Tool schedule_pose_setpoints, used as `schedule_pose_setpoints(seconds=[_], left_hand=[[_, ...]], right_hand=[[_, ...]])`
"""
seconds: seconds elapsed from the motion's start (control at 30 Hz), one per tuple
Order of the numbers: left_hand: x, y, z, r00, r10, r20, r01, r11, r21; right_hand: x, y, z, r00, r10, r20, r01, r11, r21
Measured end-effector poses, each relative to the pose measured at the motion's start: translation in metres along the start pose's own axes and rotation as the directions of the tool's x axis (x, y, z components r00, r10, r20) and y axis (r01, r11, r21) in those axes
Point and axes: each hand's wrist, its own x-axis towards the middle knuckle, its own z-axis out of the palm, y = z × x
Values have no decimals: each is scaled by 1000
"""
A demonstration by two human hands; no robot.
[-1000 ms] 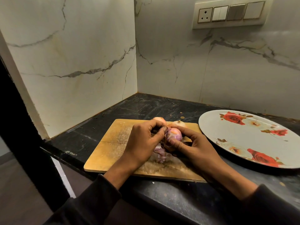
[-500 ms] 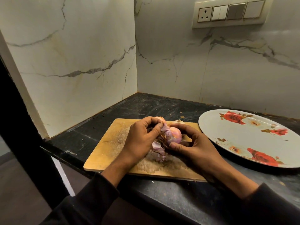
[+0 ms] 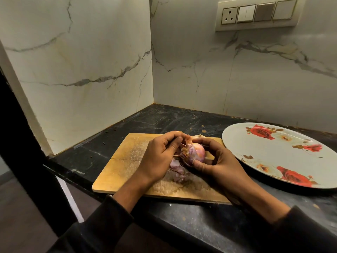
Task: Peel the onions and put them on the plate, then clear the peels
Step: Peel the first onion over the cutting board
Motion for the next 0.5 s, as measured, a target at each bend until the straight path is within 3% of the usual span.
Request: schedule_pose_setpoints(seconds=[0.17, 0.5], left_hand=[[-2, 0, 1, 997, 47, 58, -50, 997, 58], [-1, -3, 0, 988, 150, -30, -143, 974, 173]], right_hand=[[-1, 0, 0, 1000, -16, 1, 16, 1000, 12], [-3, -2, 5, 999, -35, 3, 35, 999, 3]])
